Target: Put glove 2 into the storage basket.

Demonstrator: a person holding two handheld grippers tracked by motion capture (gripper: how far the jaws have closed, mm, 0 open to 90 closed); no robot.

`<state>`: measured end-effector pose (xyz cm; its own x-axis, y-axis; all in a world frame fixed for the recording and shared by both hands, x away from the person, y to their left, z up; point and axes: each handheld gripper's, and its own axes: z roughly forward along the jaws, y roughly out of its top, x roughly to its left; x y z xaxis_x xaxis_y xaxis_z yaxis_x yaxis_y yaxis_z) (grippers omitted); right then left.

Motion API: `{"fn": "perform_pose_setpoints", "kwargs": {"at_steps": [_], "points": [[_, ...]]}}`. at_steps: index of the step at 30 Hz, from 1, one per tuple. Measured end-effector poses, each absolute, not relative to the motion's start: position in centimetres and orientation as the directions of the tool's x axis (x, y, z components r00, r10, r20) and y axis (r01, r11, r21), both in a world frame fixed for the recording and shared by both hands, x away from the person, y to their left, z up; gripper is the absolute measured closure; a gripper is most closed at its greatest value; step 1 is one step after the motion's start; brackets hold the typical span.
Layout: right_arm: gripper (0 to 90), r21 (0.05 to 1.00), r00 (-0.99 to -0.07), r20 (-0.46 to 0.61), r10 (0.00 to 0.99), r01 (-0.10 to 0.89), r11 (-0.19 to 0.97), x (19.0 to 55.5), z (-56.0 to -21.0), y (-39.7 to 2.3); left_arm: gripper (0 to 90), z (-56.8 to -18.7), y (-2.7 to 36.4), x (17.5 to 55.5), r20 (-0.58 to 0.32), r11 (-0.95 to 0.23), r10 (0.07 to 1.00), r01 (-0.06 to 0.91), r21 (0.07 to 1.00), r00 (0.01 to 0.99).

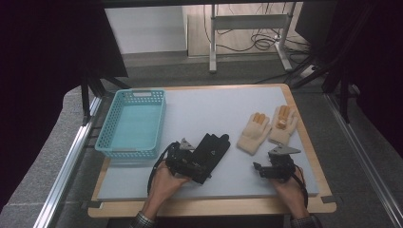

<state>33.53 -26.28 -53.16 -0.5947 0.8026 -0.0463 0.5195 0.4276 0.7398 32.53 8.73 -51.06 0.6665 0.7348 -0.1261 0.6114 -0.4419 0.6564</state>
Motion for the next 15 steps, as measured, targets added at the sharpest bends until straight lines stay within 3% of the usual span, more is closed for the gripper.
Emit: {"fn": "perform_pose_setpoints", "kwargs": {"at_steps": [7, 12, 15], "points": [[22.3, 0.74, -0.597, -0.045, 0.801, 0.519, 0.429, 33.5, -53.2, -26.3, 0.0, -51.2, 6.2, 33.8, -0.09, -0.478, 0.742, 0.618, 0.624, 0.665], [22.1, 0.739, -0.597, -0.045, 0.801, 0.519, 0.428, 33.5, -53.2, -26.3, 0.0, -52.1, 5.0, 34.3, 0.019, -0.533, 0.765, 0.616, 0.58, 0.644], [22.0, 0.739, -0.598, -0.045, 0.801, 0.519, 0.429, 33.5, -53.2, -26.3, 0.0, -52.6, 5.2, 34.8, -0.026, -0.514, 0.77, 0.644, 0.567, 0.637]]}}
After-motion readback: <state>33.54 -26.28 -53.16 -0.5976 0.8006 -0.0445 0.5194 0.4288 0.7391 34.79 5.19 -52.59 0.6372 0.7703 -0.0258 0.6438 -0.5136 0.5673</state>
